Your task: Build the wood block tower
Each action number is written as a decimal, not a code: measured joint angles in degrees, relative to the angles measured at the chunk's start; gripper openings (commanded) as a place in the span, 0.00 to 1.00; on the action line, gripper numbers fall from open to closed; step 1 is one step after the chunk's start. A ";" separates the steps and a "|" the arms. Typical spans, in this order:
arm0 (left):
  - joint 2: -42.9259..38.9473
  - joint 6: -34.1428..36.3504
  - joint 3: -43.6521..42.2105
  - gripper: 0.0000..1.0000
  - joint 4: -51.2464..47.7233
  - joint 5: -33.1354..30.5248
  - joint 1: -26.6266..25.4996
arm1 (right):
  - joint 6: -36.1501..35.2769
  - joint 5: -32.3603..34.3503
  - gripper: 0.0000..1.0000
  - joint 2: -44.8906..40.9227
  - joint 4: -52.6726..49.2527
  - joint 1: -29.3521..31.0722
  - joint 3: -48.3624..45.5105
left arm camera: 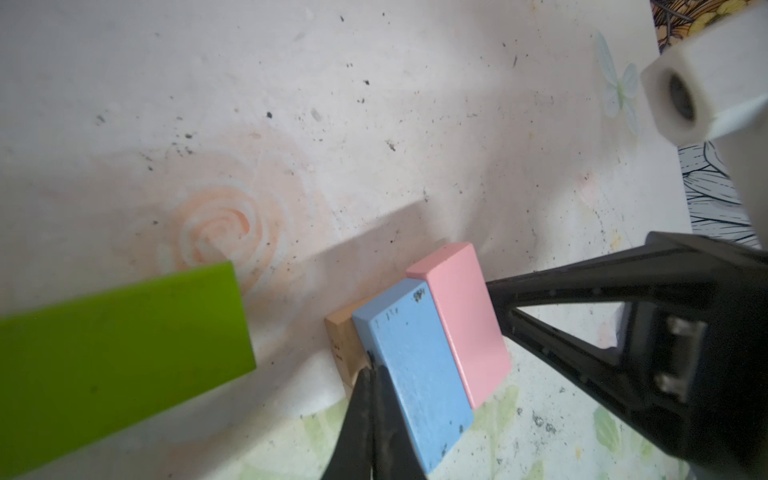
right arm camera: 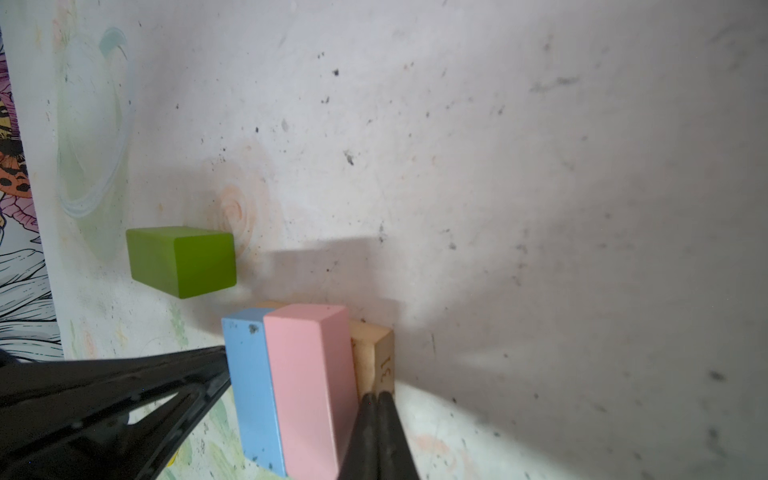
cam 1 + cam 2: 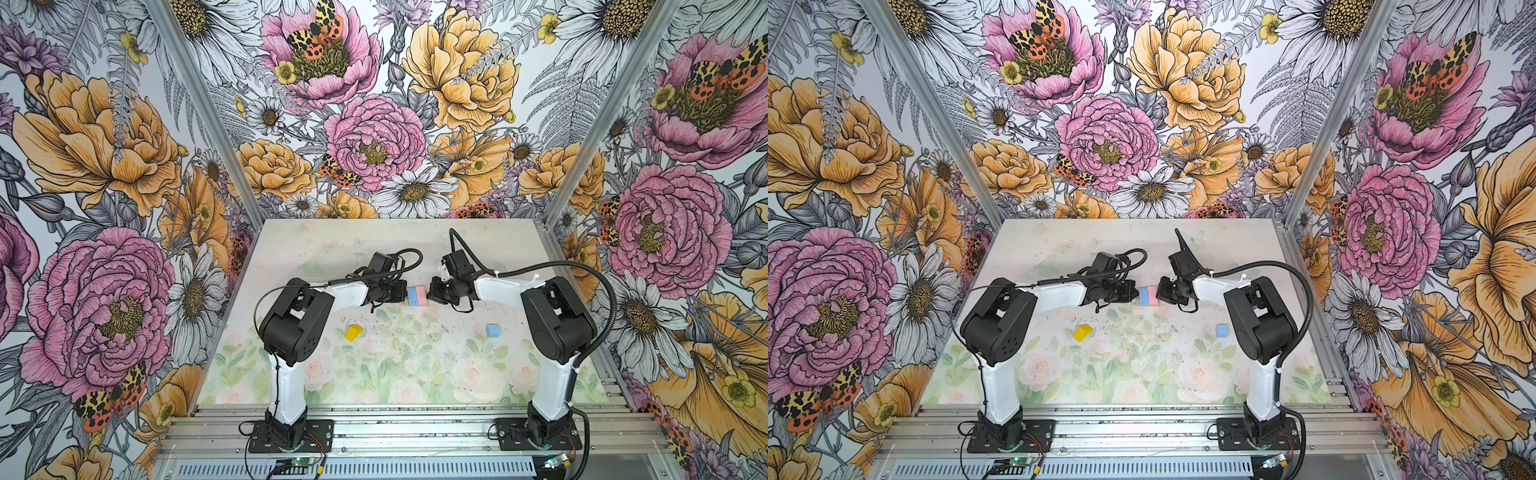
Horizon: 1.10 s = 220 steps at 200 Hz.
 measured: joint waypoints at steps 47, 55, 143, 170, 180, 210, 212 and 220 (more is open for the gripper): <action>0.02 -0.17 0.00 0.00 0.00 0.00 0.00 | 0.00 0.00 0.00 0.00 0.00 0.00 0.00; 0.02 -0.17 0.00 0.00 0.00 0.00 0.00 | 0.00 0.00 0.00 0.00 0.00 0.00 0.00; 0.04 -0.17 0.55 0.00 -0.09 0.00 0.00 | 0.00 0.00 0.00 -0.74 0.02 0.00 0.00; 0.04 -0.17 0.76 0.00 -0.04 0.00 0.00 | 0.02 0.00 0.00 -0.81 0.00 0.00 0.00; 0.04 -0.15 0.76 0.00 -0.07 0.00 0.00 | 0.02 0.00 0.00 -0.81 0.02 0.02 0.00; 0.04 -0.15 0.76 0.00 -0.07 0.00 0.00 | 0.07 0.02 0.00 -0.81 0.00 0.24 0.00; 0.04 -0.15 0.76 0.00 -0.07 0.00 0.00 | 0.07 0.02 0.00 -0.81 0.00 0.24 0.00; 0.04 -0.15 0.76 0.00 -0.07 0.00 0.00 | 0.09 0.02 0.00 -0.81 -0.02 0.28 0.00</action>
